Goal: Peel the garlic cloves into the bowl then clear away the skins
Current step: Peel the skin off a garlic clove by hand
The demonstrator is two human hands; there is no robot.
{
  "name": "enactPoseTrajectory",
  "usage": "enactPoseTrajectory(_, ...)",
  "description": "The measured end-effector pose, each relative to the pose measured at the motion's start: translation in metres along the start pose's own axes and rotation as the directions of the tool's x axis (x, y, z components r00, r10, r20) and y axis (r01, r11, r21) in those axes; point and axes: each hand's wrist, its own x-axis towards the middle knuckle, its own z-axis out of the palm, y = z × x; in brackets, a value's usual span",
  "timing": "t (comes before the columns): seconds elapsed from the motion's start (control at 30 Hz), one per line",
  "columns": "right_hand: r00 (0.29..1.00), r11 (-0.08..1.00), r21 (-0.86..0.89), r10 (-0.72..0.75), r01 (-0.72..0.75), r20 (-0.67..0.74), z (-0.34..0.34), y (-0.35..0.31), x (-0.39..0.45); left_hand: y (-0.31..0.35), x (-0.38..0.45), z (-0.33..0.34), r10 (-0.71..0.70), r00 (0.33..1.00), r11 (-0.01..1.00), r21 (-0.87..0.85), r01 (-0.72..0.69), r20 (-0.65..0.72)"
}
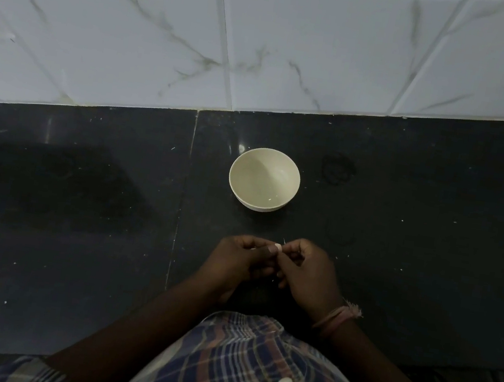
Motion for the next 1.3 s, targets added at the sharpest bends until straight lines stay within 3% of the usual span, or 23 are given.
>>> enactPoseTrajectory(0.37,1.000,0.993,0.112,0.027,-0.026,-0.013,-0.007,0.009,-0.006,-0.008,0.004,0.011,-0.015,0.999,0.999,0.039,0.016,-0.029)
enactPoseTrajectory(0.5,0.995,0.999,-0.021,-0.048,0.046,-0.085,-0.010,0.017,-0.011,-0.014,0.004,0.021,0.015,1.000,0.998,0.066,-0.014,-0.021)
enactPoseTrajectory(0.63,0.979,0.943,-0.314,-0.159,0.111,-0.130,-0.010,0.018,-0.012,-0.017,0.004,0.029,0.017,0.998,0.993,0.120,-0.009,-0.064)
enactPoseTrajectory(0.7,0.966,0.914,-0.381,-0.208,0.137,-0.153,-0.007,0.017,-0.013,-0.016,0.005,0.034,0.000,0.997,0.993,0.121,0.010,-0.079)
enactPoseTrajectory(0.8,0.959,0.867,-0.456,-0.270,0.202,-0.089,-0.003,0.017,-0.014,-0.013,0.006,0.039,-0.056,0.993,0.992,0.107,0.067,-0.107)
enactPoseTrajectory(1.0,0.977,0.859,-0.471,-0.211,0.201,0.032,-0.002,0.013,-0.013,-0.012,0.011,0.039,-0.170,0.976,0.983,0.050,0.178,-0.134)
enactPoseTrajectory(1.17,0.975,0.872,-0.448,-0.221,0.200,0.006,0.000,0.003,-0.013,-0.015,0.013,0.037,-0.140,0.967,0.981,0.099,0.164,-0.213)
enactPoseTrajectory(1.3,0.989,0.866,-0.482,-0.150,0.133,0.003,0.000,0.003,-0.008,-0.012,0.015,0.034,-0.172,0.966,0.976,0.100,0.194,-0.193)
